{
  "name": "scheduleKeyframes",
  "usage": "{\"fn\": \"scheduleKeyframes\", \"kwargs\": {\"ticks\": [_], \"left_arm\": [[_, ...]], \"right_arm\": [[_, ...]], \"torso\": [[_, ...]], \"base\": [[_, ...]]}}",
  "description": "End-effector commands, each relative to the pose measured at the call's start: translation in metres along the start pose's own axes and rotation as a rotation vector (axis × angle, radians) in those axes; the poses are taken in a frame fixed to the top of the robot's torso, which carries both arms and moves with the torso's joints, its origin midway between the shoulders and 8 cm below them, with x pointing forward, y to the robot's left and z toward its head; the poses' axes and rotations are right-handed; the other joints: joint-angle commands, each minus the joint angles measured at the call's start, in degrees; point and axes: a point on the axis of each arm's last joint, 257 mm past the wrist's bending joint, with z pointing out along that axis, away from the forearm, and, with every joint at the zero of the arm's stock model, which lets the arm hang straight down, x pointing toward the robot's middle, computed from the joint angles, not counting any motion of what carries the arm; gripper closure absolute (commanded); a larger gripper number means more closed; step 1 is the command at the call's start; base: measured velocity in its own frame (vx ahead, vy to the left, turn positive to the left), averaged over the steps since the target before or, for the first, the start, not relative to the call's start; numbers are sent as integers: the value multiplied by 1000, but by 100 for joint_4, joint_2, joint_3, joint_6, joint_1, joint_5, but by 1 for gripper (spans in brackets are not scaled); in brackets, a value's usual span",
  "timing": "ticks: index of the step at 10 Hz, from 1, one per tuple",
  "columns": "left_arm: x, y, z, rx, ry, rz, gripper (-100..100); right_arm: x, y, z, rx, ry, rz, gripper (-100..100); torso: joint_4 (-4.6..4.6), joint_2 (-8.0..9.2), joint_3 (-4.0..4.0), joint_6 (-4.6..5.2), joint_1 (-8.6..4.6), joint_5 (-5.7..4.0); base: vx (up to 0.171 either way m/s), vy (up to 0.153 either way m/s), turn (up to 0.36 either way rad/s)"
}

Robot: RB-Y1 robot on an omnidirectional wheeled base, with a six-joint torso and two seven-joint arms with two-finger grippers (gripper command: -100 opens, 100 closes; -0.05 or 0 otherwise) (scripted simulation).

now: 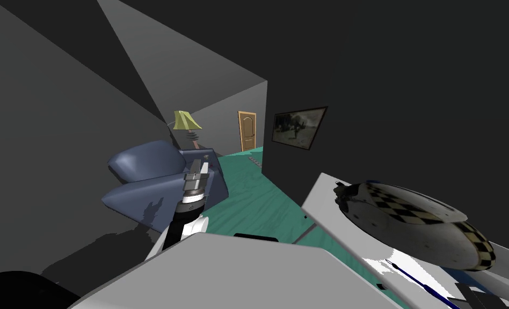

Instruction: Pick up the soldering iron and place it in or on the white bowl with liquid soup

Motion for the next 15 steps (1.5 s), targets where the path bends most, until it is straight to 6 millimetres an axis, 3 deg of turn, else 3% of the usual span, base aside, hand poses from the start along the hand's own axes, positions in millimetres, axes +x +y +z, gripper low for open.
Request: {"fn": "scheduleKeyframes", "kwargs": {"ticks": [1,3,4,5,11,15], "left_arm": [[0,0,0,0,0,0,0],[0,0,0,0,0,0,0],[0,0,0,0,0,0,0],[0,0,0,0,0,0,0],[0,0,0,0,0,0,0],[0,0,0,0,0,0,0]], "right_arm": [[-3,-9,-11,-2,1,-9,100],[-1,-11,-11,1,1,-11,100],[-1,-10,-12,-1,1,-11,0],[-1,-23,-24,8,18,-28,100],[-6,-57,-61,18,70,-85,100],[-19,-75,-91,0,99,-141,100]], "torso": [[0,0,0,0,0,0],[1,7,4,5,12,5],[1,5,3,2,8,2],[0,3,2,2,4,1],[2,16,8,-4,25,11],[3,33,17,4,-15,5]], "base": [[-8,17,-77],[-10,18,-54],[0,0,0],[-15,40,12],[-34,46,4],[-83,-52,-72]]}}
